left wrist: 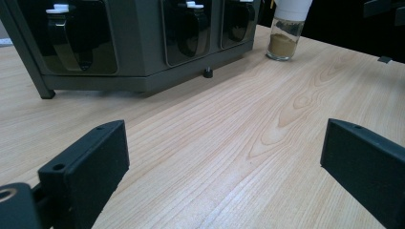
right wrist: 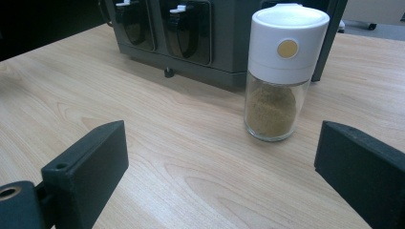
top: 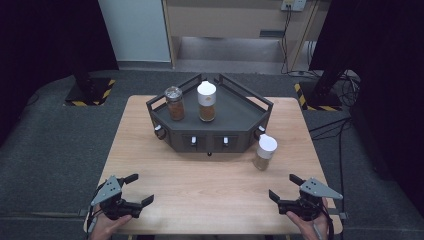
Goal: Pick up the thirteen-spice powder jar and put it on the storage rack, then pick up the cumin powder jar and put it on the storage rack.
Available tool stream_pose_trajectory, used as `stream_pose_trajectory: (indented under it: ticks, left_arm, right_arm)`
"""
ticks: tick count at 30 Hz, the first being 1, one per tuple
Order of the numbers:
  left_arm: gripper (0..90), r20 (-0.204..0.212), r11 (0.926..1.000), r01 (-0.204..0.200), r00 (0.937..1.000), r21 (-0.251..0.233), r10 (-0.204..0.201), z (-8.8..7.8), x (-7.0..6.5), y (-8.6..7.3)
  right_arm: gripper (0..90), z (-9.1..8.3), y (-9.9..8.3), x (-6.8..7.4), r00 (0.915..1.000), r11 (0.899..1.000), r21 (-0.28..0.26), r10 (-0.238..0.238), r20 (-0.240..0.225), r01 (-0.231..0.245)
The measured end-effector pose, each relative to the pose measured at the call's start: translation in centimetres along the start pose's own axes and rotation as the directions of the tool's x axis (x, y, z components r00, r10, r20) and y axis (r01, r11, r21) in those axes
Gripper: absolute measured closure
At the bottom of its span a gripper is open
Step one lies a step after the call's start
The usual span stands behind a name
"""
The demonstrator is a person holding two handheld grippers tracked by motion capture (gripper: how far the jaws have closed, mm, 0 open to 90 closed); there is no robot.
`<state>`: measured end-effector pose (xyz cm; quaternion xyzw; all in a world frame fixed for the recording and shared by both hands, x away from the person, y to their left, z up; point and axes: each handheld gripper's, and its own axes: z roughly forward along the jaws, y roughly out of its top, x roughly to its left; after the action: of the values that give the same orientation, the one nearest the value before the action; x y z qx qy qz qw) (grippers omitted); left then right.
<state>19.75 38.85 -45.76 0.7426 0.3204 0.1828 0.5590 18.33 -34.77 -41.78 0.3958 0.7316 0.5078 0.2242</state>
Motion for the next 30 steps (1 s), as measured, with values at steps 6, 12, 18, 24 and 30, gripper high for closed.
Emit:
stream_pose_trajectory:
  ticks: [6,12,18,24,30]
  left_arm:
    - [1.4,0.001,1.0,-0.002,1.0,0.004,0.002,0.1,-0.1,0.1]
    - [1.4,0.003,1.0,-0.006,1.0,0.005,0.006,0.1,-0.1,0.1]
    - [1.4,0.004,1.0,-0.005,1.0,0.004,0.005,0.1,-0.1,0.1]
    - [1.4,0.003,1.0,-0.004,1.0,0.006,0.004,0.1,-0.1,0.1]
    - [1.4,0.002,1.0,-0.005,1.0,0.008,0.004,0.1,-0.1,0.1]
  right_arm:
    - [4.2,0.0,0.0,0.0,1.0,1.0,0.0,0.001,0.0,-0.001]
    - [3.2,-0.2,-0.1,0.0,1.0,1.0,-0.008,0.003,0.003,-0.003]
    - [2.3,-0.5,-0.3,0.1,0.9998,1.0,-0.028,0.015,0.014,-0.015]
    - [2.1,-0.9,-0.2,0.4,0.9996,0.999,-0.042,0.011,0.025,-0.01]
    - [2.4,-1.4,0.2,0.3,0.9993,0.999,-0.043,0.022,0.029,-0.021]
